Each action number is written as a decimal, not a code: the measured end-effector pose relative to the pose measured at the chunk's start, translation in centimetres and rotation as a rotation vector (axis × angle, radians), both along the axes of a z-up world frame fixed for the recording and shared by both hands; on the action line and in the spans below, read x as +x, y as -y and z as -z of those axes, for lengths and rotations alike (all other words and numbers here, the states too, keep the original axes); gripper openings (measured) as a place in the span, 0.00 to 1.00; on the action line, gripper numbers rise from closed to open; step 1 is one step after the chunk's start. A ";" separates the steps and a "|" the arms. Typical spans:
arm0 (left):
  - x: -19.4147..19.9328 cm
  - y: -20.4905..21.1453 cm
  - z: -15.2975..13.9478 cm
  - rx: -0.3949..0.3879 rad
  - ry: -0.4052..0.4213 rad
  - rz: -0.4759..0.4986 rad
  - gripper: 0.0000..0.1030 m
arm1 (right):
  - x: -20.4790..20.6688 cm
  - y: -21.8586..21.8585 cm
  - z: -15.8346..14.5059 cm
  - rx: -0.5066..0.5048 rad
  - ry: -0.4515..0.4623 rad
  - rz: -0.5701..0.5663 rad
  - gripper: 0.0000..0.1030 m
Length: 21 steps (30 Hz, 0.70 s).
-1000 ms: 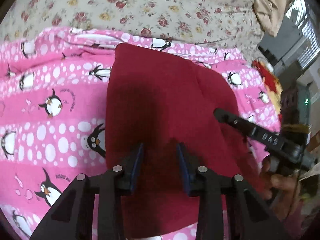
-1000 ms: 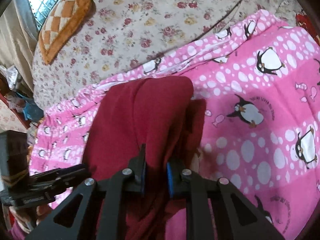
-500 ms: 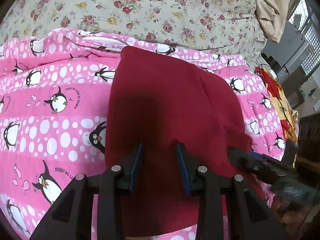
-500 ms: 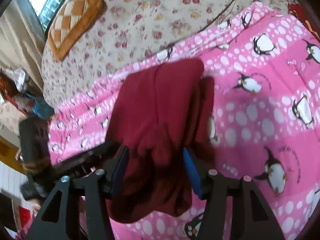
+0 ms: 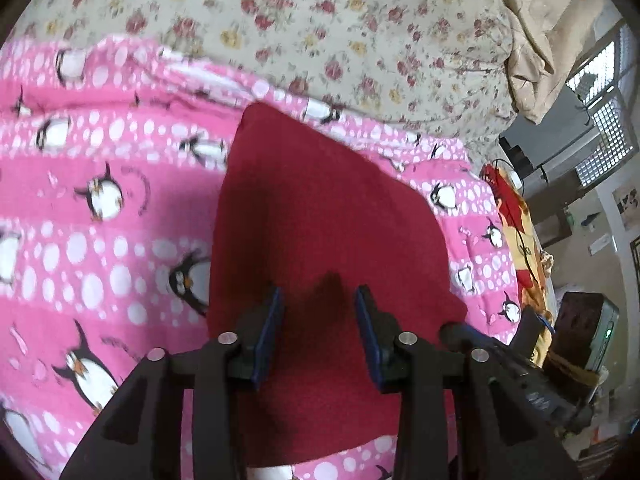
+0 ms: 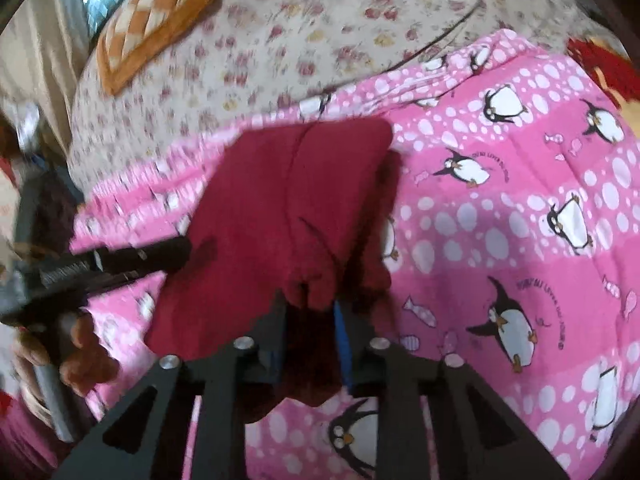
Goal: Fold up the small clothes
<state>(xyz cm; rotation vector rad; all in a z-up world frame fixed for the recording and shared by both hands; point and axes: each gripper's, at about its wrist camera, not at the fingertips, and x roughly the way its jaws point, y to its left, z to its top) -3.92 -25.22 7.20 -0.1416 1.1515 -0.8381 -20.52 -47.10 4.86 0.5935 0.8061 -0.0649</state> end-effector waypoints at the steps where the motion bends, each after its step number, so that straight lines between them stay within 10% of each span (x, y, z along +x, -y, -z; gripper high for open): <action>1: 0.3 0.1 -0.2 -0.010 0.003 -0.003 0.25 | -0.1 0.6 -0.4 0.013 0.019 0.030 0.49; 13: 2.3 0.7 1.6 0.010 0.014 -0.017 0.34 | 7.8 3.1 2.8 0.024 -0.042 -0.012 0.69; 17: 2.2 0.9 2.0 0.015 0.027 -0.022 0.35 | 9.4 2.7 2.8 -0.044 -0.026 -0.035 0.38; 21: 2.0 0.9 2.1 0.016 0.041 -0.036 0.35 | 11.0 1.7 2.0 -0.172 -0.046 -0.081 0.29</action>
